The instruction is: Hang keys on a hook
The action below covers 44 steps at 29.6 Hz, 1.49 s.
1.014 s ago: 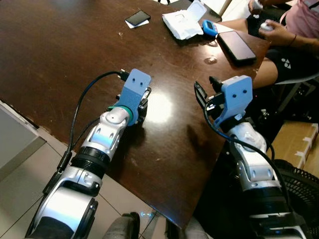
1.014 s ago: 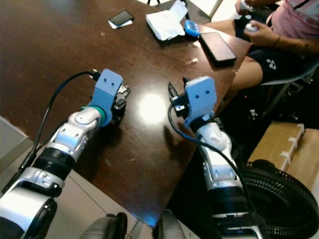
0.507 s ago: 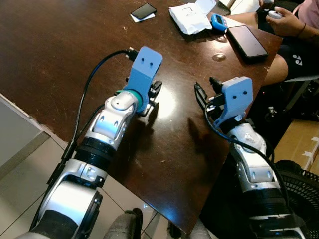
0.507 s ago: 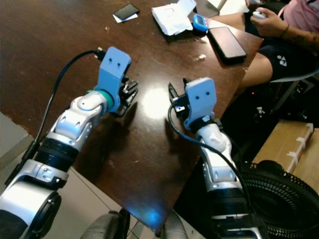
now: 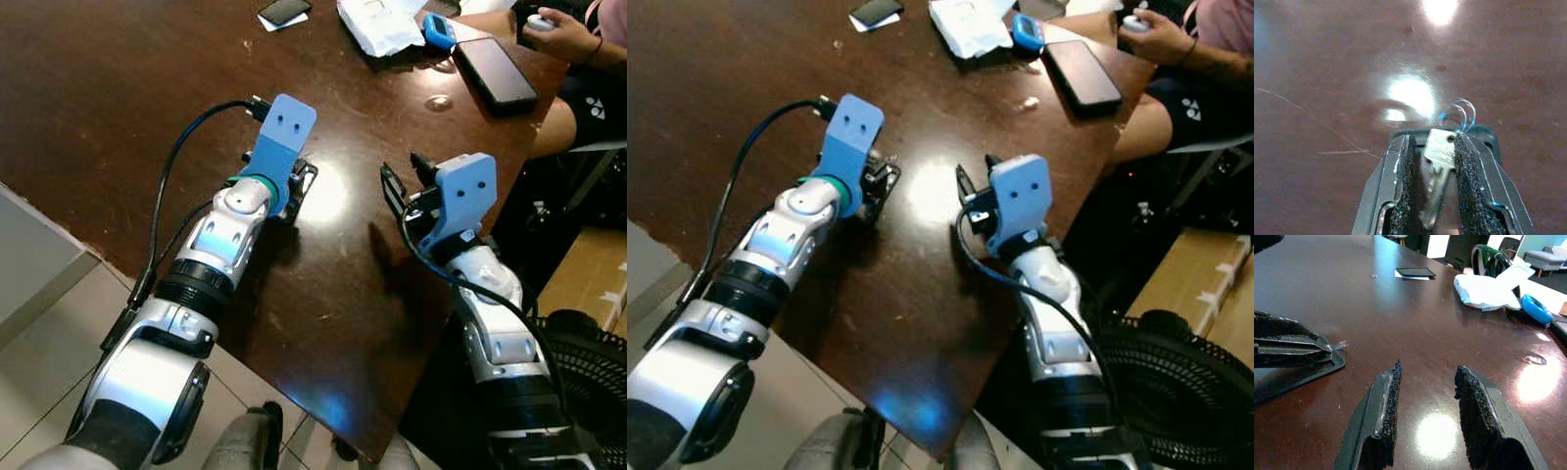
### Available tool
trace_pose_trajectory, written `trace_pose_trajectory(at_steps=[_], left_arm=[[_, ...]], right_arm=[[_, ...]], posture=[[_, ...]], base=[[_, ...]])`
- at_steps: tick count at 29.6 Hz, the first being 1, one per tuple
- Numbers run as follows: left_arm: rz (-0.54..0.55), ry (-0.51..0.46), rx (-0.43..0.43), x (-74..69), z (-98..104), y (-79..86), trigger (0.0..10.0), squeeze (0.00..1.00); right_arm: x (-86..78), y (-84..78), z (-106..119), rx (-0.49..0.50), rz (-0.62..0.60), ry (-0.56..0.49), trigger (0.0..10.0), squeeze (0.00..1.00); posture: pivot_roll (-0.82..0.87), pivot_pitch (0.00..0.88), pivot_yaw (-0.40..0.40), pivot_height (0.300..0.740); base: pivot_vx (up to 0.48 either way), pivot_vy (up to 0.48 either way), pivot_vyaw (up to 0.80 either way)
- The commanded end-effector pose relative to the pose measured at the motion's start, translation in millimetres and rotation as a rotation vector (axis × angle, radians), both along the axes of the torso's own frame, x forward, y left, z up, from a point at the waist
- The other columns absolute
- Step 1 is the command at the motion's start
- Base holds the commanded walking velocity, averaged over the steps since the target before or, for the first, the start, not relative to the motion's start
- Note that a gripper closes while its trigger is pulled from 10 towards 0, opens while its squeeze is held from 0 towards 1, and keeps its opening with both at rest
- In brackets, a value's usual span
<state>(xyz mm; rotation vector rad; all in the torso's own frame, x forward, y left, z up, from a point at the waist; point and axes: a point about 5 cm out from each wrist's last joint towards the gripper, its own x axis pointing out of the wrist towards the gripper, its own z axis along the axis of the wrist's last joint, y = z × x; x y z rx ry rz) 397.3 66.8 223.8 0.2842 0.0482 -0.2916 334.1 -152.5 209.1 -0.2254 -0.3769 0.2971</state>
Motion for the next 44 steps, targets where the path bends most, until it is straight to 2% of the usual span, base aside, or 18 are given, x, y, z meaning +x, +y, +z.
trace_pose_trajectory(at_steps=[1,2,4,8,12,19,21,23,24,26,32,37,44], left_arm=[[-0.052,0.070,-0.054,-3.7,-9.2,-4.9,10.0,0.00],[-0.068,0.085,-0.089,-4.4,-7.7,-6.6,10.0,0.00],[-0.068,0.085,-0.089,-4.4,-7.7,-6.6,10.0,0.00],[-0.056,0.095,-0.180,-0.8,2.5,-8.2,10.0,0.00],[-0.059,0.085,-0.183,-0.2,6.8,-9.7,10.0,0.00],[-0.026,0.018,-0.123,-1.7,11.3,-14.7,10.0,0.00],[-0.047,-0.014,-0.107,-7.8,14.5,-22.8,10.0,0.00],[-0.047,-0.014,-0.107,-7.8,14.5,-22.8,10.0,0.00],[-0.087,-0.015,-0.118,-14.7,16.3,-31.8,10.0,0.00],[-0.097,-0.014,-0.119,-16.5,16.2,-34.5,10.0,0.00],[-0.072,-0.010,-0.091,-12.7,10.7,-34.3,10.0,0.00],[0.009,-0.020,-0.035,-2.7,5.8,-29.1,10.0,0.00],[0.062,-0.041,0.008,-2.1,0.7,-30.3,10.0,0.00]], right_arm=[[-3.0,1.4,-5.8,0.004,0.010,0.021,10.0,0.00],[-3.0,1.6,-5.9,0.004,0.011,0.022,10.0,0.00],[-3.0,1.6,-5.9,0.004,0.011,0.022,10.0,0.00],[-2.8,4.8,-5.9,0.005,0.017,0.025,10.0,0.00],[-2.7,5.1,-5.7,0.006,0.018,0.025,10.0,0.00],[-3.2,4.3,-5.8,0.007,0.015,0.025,10.0,0.00],[-3.4,4.3,-5.9,0.009,0.014,0.026,10.0,0.00],[-3.4,4.3,-5.9,0.009,0.014,0.026,10.0,0.00],[-3.2,4.6,-6.2,0.010,0.014,0.027,10.0,0.00],[-3.0,4.8,-6.4,0.010,0.014,0.028,10.0,0.00],[-2.6,6.0,-6.5,0.011,0.016,0.029,10.0,0.00],[-2.5,6.2,-6.3,0.011,0.017,0.028,10.0,0.00],[-2.6,6.7,-6.2,0.011,0.018,0.028,10.0,0.00]], posture=[[0.01,0.326,0.115,0.740],[0.01,0.326,0.115,0.740],[0.01,0.326,0.115,0.740],[0.01,0.325,0.115,0.740],[0.01,0.324,0.117,0.740],[0.01,0.324,0.119,0.740],[0.01,0.325,0.120,0.740],[0.01,0.325,0.120,0.740],[0.02,0.326,0.120,0.740],[0.02,0.326,0.120,0.740],[0.02,0.326,0.119,0.740],[0.01,0.325,0.120,0.740],[0.01,0.323,0.120,0.740]], base=[[0.000,0.000,0.00],[0.000,0.000,0.00],[0.000,0.000,0.00],[0.000,0.000,0.00],[0.000,0.000,0.00],[0.000,0.000,0.00],[0.000,0.000,0.00],[0.000,0.000,0.00],[0.000,0.000,0.00],[0.000,0.000,0.00],[0.000,0.000,0.00],[0.000,0.000,0.00],[0.000,0.000,0.00]])
